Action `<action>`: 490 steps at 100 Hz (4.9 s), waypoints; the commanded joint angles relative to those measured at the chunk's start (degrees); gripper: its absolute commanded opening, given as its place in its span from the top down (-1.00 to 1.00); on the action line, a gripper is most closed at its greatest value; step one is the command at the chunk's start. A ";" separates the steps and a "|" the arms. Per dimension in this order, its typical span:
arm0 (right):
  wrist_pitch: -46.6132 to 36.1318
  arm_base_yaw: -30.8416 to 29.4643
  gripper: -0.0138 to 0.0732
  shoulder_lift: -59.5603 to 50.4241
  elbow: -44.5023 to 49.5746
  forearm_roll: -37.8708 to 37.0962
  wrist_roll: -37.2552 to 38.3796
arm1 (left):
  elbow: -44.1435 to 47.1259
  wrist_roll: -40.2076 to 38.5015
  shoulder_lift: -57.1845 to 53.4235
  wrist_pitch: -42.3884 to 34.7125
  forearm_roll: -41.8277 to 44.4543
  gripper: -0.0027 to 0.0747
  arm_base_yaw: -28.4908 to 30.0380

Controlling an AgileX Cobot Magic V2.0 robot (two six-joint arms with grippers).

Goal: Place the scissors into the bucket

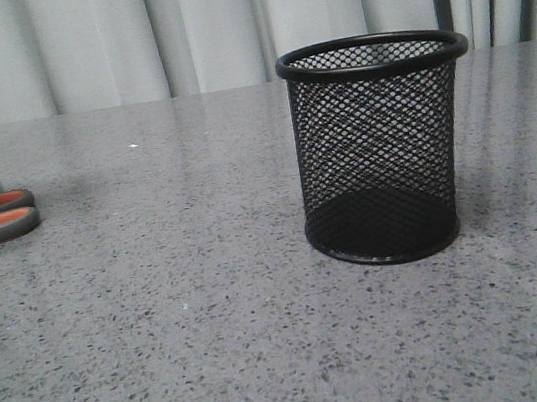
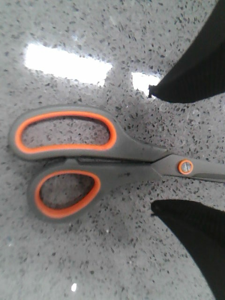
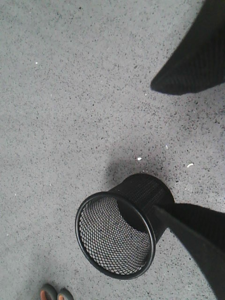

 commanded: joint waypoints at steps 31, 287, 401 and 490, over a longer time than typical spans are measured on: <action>-3.77 0.07 -0.34 0.49 -2.00 -0.10 -0.62 | -1.80 2.19 2.69 0.85 -0.88 -0.15 -0.14; -5.78 0.07 -0.34 2.11 -3.47 58.99 -22.34 | -24.77 -19.55 -16.29 -2.21 -5.01 0.98 -34.41; -0.65 0.07 0.69 7.99 -3.47 65.98 -30.06 | -24.77 -23.29 -12.10 -8.95 -2.89 0.89 -48.19; 18.07 -0.16 0.80 13.75 -31.78 12.99 -8.74 | -29.30 -35.59 -23.02 -9.04 -2.65 -0.20 -20.93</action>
